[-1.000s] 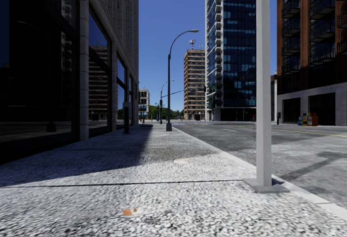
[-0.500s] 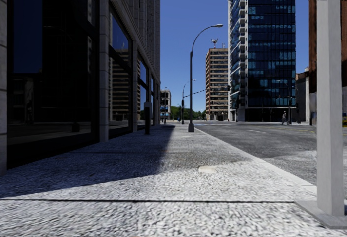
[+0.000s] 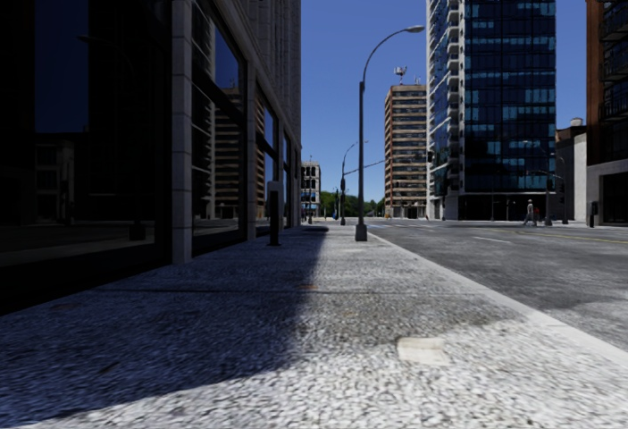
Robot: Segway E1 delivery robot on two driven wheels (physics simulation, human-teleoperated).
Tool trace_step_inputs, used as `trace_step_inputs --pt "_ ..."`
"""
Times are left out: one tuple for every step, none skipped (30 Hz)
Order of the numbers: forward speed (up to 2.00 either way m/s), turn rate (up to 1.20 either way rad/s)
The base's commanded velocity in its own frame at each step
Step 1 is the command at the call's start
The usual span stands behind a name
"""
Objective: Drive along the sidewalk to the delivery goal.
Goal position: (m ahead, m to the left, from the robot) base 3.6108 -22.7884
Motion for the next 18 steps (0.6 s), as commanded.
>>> trace_step_inputs --pt "2.0 0.0" --pt "2.0 0.0" --pt "2.0 0.0" --pt "2.0 0.0" --pt "2.0 0.0" --pt "2.0 0.0" --pt "2.0 0.0" --pt "2.0 0.0" --pt "2.0 0.0" --pt "2.0 0.0" --pt "2.0 0.0" --pt "2.0 0.0" --pt "2.0 0.0" --pt "2.0 0.0" --pt "2.0 0.0" --pt "2.0 0.0" --pt "2.0 0.0" --pt "2.0 0.0"
